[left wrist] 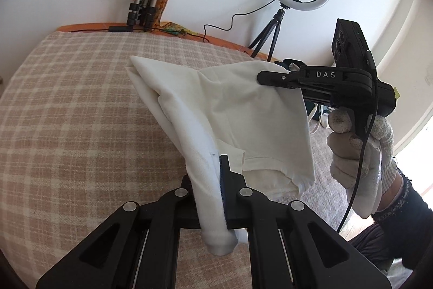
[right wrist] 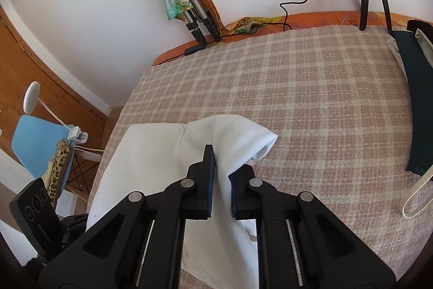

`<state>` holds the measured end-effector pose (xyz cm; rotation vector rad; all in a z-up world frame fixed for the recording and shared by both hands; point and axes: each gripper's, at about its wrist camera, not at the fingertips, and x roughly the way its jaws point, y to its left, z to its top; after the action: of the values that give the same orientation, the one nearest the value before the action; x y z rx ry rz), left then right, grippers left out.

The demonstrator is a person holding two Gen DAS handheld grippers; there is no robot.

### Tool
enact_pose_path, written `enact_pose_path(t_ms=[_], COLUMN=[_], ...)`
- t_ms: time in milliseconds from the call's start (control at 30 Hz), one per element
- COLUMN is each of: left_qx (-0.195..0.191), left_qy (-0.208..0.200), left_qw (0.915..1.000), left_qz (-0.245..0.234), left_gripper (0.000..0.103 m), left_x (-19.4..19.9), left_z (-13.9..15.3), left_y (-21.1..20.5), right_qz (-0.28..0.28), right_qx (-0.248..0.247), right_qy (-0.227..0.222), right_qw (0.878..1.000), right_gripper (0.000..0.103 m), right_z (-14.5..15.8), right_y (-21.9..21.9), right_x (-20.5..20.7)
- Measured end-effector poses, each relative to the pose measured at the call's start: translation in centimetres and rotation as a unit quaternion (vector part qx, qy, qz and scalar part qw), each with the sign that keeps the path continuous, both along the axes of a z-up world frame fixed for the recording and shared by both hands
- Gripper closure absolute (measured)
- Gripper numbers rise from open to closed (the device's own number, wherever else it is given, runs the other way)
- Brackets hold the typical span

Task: Fold small clothes
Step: 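Grasp the folded shirt with the left tool and lift it off the bed, then carry the folded shirt with the left tool onto the dark clothes stack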

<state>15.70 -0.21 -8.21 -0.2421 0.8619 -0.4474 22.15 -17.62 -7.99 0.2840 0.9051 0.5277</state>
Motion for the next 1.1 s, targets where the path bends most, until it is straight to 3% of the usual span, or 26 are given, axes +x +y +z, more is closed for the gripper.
enact_pose_path(t_ms=[267,667,1100], left_qx=[0.019,-0.005,-0.025], left_qy=[-0.047,-0.042,-0.064], left_qw=[0.9972,0.9938,0.9867], left_qz=[-0.054,-0.103,-0.148], left_gripper=[0.097,0.097,0.097], left_x=[-0.3,1.5,6.1], left_z=[2.3,2.8,6.8], left_y=[-5.0,-11.1,-20.5], right_qz=[-0.024,-0.058,-0.126], right_qx=[-0.025,-0.060,-0.059], right_qy=[-0.043,-0.062,-0.078], right_qw=[0.998,0.995,0.987], right_gripper=[0.092,0.093,0.093], right_z=[3.0,5.4,8.4], right_y=[-3.0,-9.5,-20.5], right_x=[-2.2,-3.6,-2.5])
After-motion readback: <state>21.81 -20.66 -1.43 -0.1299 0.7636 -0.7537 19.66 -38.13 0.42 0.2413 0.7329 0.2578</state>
